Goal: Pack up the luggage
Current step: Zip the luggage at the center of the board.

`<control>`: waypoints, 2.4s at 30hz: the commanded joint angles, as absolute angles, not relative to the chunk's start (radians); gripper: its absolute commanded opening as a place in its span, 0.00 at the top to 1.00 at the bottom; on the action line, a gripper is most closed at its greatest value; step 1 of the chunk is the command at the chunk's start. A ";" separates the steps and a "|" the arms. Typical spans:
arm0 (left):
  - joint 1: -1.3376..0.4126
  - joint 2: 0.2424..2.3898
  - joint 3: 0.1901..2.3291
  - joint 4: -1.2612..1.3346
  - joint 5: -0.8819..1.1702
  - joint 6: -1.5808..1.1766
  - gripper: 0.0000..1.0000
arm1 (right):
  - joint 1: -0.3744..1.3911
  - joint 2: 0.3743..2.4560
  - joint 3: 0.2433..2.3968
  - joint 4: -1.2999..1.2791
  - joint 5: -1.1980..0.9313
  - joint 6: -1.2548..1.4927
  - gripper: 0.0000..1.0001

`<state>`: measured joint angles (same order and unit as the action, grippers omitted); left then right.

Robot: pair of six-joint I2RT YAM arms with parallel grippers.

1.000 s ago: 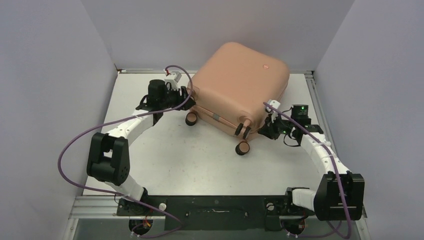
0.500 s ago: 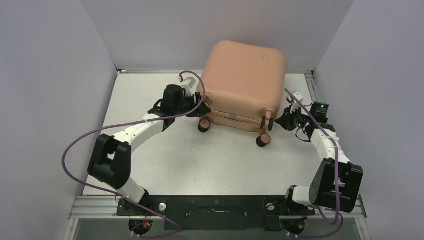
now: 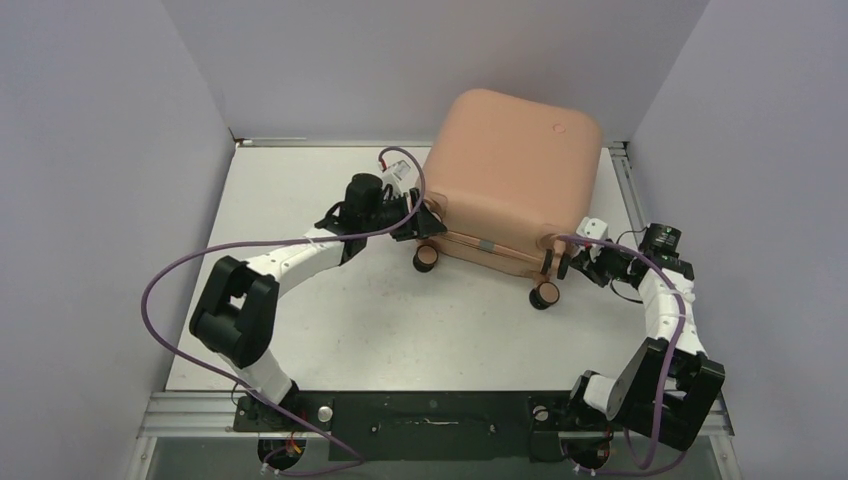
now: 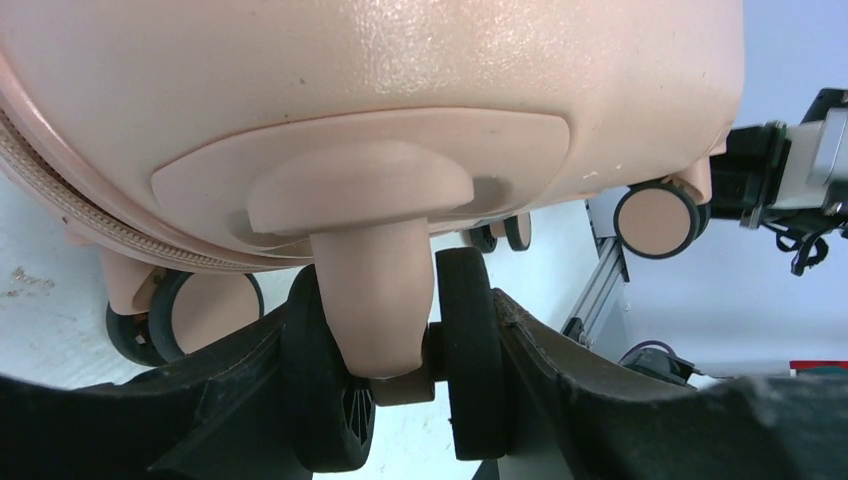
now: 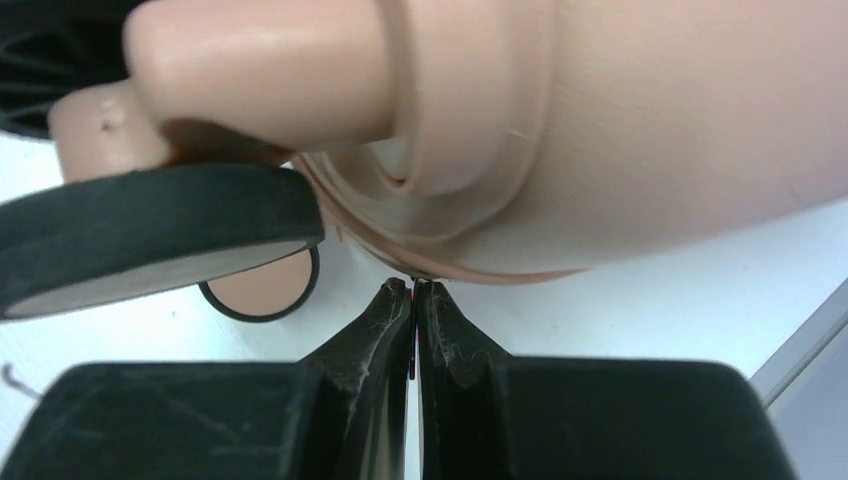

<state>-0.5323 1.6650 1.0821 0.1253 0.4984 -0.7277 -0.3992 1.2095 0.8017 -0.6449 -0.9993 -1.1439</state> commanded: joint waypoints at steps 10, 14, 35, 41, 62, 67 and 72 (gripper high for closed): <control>-0.592 1.718 1.115 0.184 0.601 -0.741 1.00 | -0.355 1.195 0.764 -0.638 -1.190 -1.044 0.95; -0.534 1.679 1.131 0.141 0.562 -0.678 1.00 | -0.363 1.160 0.714 -0.390 -1.102 -0.825 0.95; -0.524 1.660 1.347 0.044 0.573 -0.687 1.00 | -0.356 1.433 0.874 -1.402 -1.204 -1.844 0.95; -0.536 1.691 1.360 0.059 0.573 -0.706 1.00 | -0.317 1.361 0.840 -1.350 -1.230 -1.840 0.95; -0.500 1.690 1.320 0.107 0.575 -0.730 1.00 | -0.172 1.382 0.946 -1.320 -1.364 -1.694 0.95; -0.501 1.687 1.304 0.114 0.574 -0.728 1.00 | -0.168 1.246 0.827 -0.753 -1.248 -1.047 0.95; -0.493 1.666 1.242 0.146 0.569 -0.715 1.00 | -0.158 1.142 0.706 -0.348 -1.091 -0.699 0.81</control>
